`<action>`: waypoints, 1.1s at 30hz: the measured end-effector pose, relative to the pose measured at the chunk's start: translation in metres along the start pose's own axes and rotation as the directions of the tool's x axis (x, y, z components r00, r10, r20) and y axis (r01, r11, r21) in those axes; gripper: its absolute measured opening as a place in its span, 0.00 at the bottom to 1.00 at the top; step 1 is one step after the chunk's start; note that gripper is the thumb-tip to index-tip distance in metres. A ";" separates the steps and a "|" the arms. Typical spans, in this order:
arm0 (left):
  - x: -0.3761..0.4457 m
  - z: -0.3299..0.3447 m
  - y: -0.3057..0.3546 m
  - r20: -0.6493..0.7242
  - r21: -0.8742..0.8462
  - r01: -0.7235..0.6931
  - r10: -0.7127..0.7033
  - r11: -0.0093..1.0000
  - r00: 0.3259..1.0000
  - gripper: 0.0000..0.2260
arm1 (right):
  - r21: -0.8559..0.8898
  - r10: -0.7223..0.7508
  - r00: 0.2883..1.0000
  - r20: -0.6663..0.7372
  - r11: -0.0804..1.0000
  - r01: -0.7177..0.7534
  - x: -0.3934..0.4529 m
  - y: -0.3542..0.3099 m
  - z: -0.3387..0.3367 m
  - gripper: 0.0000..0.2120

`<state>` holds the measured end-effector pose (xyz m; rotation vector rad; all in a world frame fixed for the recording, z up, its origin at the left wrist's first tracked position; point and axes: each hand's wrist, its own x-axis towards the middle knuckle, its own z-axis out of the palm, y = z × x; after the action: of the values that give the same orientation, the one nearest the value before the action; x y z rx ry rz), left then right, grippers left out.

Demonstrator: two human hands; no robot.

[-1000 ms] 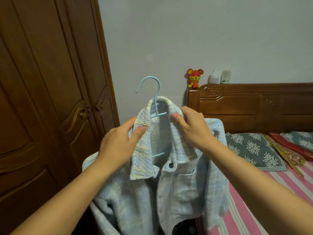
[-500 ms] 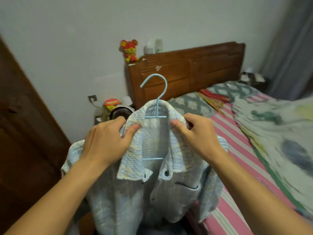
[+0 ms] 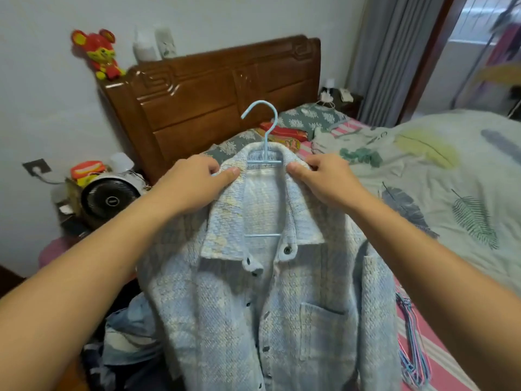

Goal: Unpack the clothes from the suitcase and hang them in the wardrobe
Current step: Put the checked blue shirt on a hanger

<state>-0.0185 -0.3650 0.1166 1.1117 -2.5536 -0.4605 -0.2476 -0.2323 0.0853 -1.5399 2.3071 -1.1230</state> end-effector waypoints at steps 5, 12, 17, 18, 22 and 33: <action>0.169 0.173 -0.011 -0.095 -0.013 0.111 -0.111 0.994 0.989 0.21 | -0.041 0.209 0.977 0.047 0.977 -0.207 0.134 0.175 0.065 0.19; 0.060 0.484 -0.034 0.434 -0.338 0.556 -0.398 0.760 0.808 0.21 | -0.384 0.316 0.894 0.319 0.905 -0.183 0.035 0.431 0.230 0.27; -0.109 0.550 -0.066 0.753 -0.160 0.719 -0.387 0.676 0.532 0.16 | -0.543 0.508 0.658 0.556 0.822 -0.175 -0.144 0.487 0.279 0.28; -0.118 0.558 -0.072 0.763 -0.142 0.720 -0.388 0.679 0.517 0.17 | -0.571 0.535 0.625 0.568 0.804 -0.169 -0.159 0.496 0.284 0.33; -0.125 0.596 -0.095 0.725 -0.101 0.774 -0.486 0.625 0.487 0.15 | -0.587 0.591 0.551 0.589 0.781 -0.211 -0.186 0.513 0.301 0.48; -0.168 0.656 -0.098 0.572 -0.146 0.783 -0.594 0.604 0.565 0.17 | -0.363 0.319 0.912 0.258 0.907 -0.214 -0.243 0.456 0.328 0.05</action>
<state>-0.1152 -0.1952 -0.5392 2.0408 -2.0407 -1.5460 -0.3065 -0.1024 -0.5099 -1.3130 2.4634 -0.4056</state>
